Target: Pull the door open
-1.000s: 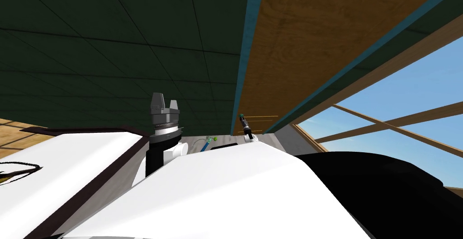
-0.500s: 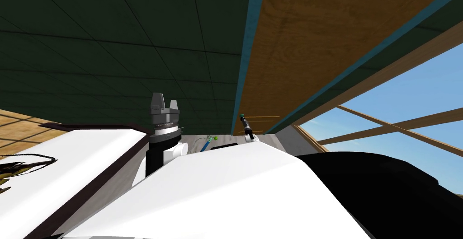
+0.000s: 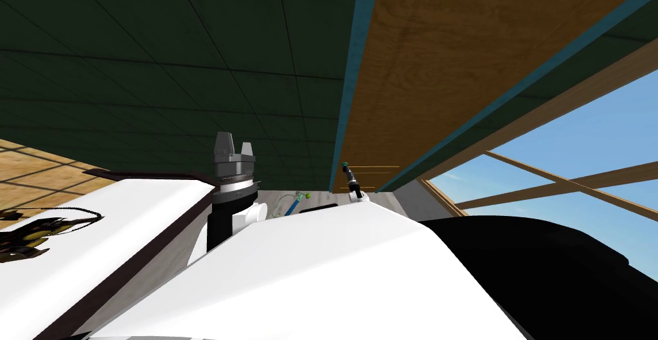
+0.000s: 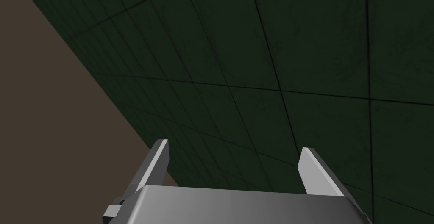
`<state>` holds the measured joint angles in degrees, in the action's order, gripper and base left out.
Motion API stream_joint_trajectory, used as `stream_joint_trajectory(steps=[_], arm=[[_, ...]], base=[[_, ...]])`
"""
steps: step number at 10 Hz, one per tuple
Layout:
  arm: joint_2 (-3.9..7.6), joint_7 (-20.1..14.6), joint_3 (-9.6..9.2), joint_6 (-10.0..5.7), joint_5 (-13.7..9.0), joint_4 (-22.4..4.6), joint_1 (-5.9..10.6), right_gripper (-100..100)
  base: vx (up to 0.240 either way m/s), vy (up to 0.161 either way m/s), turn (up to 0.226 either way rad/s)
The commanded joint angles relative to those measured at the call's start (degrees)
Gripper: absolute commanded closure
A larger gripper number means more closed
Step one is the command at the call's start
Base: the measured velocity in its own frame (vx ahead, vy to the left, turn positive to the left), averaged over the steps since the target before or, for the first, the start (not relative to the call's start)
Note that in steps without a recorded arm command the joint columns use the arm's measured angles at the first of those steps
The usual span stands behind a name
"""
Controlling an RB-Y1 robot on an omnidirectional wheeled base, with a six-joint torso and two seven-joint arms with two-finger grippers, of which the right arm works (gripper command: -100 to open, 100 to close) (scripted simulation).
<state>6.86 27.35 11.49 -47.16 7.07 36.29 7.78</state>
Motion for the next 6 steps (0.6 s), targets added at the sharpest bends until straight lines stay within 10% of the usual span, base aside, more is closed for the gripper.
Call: stream_joint_trajectory(steps=[1,6], arm=[[-1.63,-0.94,-1.28,0.79,0.43,0.58,-0.37,100],[-1.63,-0.94,-1.28,0.79,0.43,0.58,-0.37,100]], base=[[-0.006,0.001,0.02],[0.004,-0.001,-0.006]])
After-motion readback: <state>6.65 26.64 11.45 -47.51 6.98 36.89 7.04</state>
